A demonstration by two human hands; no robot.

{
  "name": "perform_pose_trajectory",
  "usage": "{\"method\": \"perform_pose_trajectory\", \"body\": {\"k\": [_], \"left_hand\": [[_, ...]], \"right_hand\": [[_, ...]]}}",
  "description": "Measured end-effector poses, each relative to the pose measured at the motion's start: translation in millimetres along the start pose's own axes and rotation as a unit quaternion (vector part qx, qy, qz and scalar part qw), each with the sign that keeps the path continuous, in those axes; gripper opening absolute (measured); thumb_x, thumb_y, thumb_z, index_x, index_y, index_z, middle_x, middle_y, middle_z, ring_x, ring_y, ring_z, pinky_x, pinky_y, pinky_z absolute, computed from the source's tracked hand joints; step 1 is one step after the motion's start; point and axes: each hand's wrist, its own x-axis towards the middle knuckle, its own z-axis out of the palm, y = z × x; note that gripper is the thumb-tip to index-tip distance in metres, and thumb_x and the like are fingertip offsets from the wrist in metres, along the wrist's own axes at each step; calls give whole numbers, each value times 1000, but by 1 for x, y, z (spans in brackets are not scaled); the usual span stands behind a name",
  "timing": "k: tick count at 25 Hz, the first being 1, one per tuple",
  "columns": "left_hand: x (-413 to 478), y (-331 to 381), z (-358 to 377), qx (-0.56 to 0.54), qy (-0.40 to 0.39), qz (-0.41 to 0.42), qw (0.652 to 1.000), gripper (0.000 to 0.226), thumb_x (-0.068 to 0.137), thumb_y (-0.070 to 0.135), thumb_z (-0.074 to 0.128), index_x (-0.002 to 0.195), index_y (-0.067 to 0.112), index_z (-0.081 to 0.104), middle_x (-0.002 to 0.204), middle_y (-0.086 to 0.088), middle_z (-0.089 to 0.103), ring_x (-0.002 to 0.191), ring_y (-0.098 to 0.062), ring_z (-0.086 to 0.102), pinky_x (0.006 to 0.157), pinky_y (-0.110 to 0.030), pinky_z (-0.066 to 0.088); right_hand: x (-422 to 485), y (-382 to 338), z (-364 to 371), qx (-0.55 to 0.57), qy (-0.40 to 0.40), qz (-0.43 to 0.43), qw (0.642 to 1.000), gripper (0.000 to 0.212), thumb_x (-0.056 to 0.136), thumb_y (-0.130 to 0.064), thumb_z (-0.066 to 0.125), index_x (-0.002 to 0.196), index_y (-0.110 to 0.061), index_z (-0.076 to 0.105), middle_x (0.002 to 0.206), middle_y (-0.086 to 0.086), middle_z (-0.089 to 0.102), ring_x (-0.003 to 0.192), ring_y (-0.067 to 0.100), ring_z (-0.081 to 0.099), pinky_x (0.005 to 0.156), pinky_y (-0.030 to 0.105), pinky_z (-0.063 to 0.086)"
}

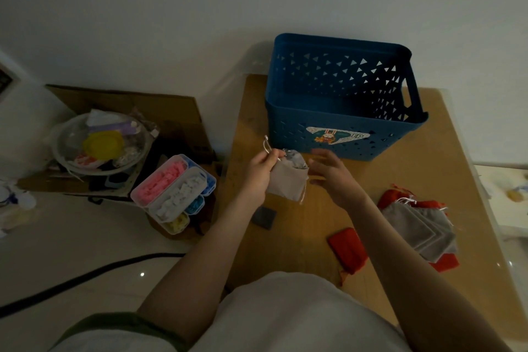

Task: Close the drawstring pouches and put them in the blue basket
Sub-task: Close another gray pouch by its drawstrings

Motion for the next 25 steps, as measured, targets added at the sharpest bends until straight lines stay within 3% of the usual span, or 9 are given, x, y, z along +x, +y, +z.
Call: {"method": "perform_pose_trajectory", "body": {"k": [2, 6, 10, 14, 17, 20, 23, 25], "left_hand": [[-1, 1, 0, 2, 2, 10, 1000, 23, 97, 42, 45, 91, 30, 63, 105, -2, 63, 101, -25, 59, 92, -44, 49], [-2, 3, 1, 7, 15, 27, 1000, 23, 98, 40, 45, 88, 30, 63, 100, 1, 63, 99, -24, 58, 90, -42, 48], [-3, 1, 2, 12, 26, 34, 999, 22, 98, 39, 44, 89, 29, 62, 96, 3, 62, 93, -20, 57, 86, -38, 47], [-3, 1, 1, 18, 30, 37, 999, 25, 99, 37, 43, 99, 23, 63, 93, 5, 60, 89, -14, 55, 75, -29, 43], [-5, 3, 2, 61, 50, 56, 995, 30, 101, 36, 38, 103, 17, 61, 86, 8, 55, 79, -6, 50, 63, -22, 36], [-6, 1, 5, 161, 99, 119, 975, 30, 103, 32, 33, 102, 14, 56, 76, 9, 50, 68, 0, 46, 57, -16, 31], [-8, -5, 9, 256, 91, 190, 943, 22, 103, 28, 33, 97, 15, 50, 65, 8, 42, 55, -2, 42, 50, -13, 32], [-7, -8, 6, 327, 73, 193, 922, 22, 103, 30, 32, 97, 16, 48, 61, 7, 40, 50, -3, 39, 46, -13, 30]], "right_hand": [[-1, -2, 2, -67, -30, -23, 997, 19, 96, -14, 52, 114, -10, 57, 103, 4, 62, 94, 19, 59, 71, 23, 49], [-3, -1, 5, -100, -27, -85, 991, 9, 94, -10, 54, 101, -10, 60, 98, 6, 63, 88, 14, 60, 68, 19, 52], [-2, 6, 3, -191, -14, -137, 972, 9, 92, -8, 57, 93, -16, 61, 92, 0, 64, 84, 10, 61, 72, 22, 51], [0, 12, 3, -296, -13, -198, 934, 19, 92, -9, 58, 85, -26, 58, 84, -9, 61, 79, 3, 59, 71, 16, 47], [3, 11, 6, -280, 14, -177, 943, 23, 95, -8, 51, 81, -27, 53, 84, -3, 61, 80, 12, 60, 69, 23, 49], [3, 5, 11, -227, 22, -141, 963, 18, 99, -8, 43, 85, -17, 51, 83, 6, 59, 69, 18, 59, 54, 17, 45], [0, 0, 14, -180, 37, -108, 977, 16, 101, -10, 38, 89, -14, 48, 81, 9, 59, 58, 18, 55, 47, 21, 44], [1, -2, 10, -146, 73, -81, 983, 16, 102, -10, 35, 91, -12, 47, 83, 11, 59, 51, 15, 54, 43, 23, 42]]}}
